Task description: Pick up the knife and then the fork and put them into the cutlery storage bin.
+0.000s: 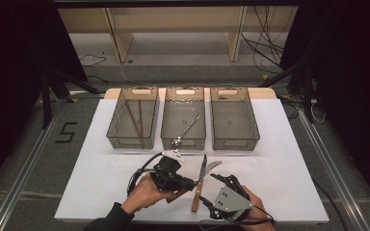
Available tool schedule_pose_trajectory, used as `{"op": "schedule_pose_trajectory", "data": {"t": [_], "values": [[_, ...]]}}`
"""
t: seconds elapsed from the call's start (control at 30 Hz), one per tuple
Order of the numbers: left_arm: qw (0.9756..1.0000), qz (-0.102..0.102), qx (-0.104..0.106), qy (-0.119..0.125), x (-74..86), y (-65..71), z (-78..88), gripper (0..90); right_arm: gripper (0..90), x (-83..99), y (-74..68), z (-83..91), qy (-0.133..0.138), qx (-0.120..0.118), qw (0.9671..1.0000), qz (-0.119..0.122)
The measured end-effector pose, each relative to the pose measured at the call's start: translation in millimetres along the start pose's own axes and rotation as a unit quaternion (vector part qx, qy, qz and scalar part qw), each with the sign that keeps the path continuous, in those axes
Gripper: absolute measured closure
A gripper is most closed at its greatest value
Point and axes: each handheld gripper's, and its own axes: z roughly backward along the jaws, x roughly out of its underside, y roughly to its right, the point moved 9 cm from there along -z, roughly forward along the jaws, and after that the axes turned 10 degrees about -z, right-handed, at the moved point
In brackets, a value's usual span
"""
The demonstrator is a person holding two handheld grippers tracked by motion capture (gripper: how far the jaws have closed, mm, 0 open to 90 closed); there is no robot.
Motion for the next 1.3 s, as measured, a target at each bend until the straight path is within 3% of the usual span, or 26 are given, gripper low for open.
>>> {"op": "schedule_pose_trajectory", "data": {"t": [0.17, 0.3, 0.57, 0.77, 0.87, 0.97, 1.03, 1.17, 1.3], "values": [[0.9999, -0.007, 0.002, -0.009, 0.4, 1.2, -1.0, 80.3, 31.5, -1.9, -6.4, -7.6, -0.010, 0.019, 0.9980, 0.059], [0.9998, -0.012, 0.006, -0.015, 0.4, 2.5, -0.5, 80.3, 34.1, -3.0, -9.5, -11.4, -0.013, 0.030, 0.9954, 0.090], [0.9993, -0.021, 0.013, -0.029, 0.3, 6.4, -2.4, 80.3, 42.1, -1.3, -12.1, -14.1, -0.016, 0.067, 0.9866, 0.148], [0.9989, -0.026, 0.019, -0.034, -0.4, 9.1, -2.9, 80.4, 49.0, 1.9, -13.2, -16.4, -0.024, 0.091, 0.9754, 0.199], [0.9987, -0.026, 0.022, -0.038, -0.2, 10.5, -3.3, 80.4, 52.9, 2.5, -13.8, -18.0, -0.029, 0.102, 0.9659, 0.236], [0.9984, -0.029, 0.024, -0.042, 0.4, 11.2, -3.4, 80.3, 56.1, 2.8, -14.7, -19.7, -0.031, 0.112, 0.9588, 0.259], [0.9983, -0.029, 0.026, -0.043, 0.4, 11.6, -3.0, 80.4, 58.4, 3.2, -16.5, -20.4, -0.030, 0.114, 0.9565, 0.267], [0.9983, -0.026, 0.029, -0.043, 0.7, 11.7, -2.7, 80.3, 61.5, 3.8, -16.6, -21.2, -0.033, 0.122, 0.9477, 0.293], [0.9982, -0.025, 0.031, -0.045, 1.0, 11.7, -2.6, 80.3, 66.5, 4.8, -17.4, -21.5, -0.033, 0.128, 0.9435, 0.304]]}}
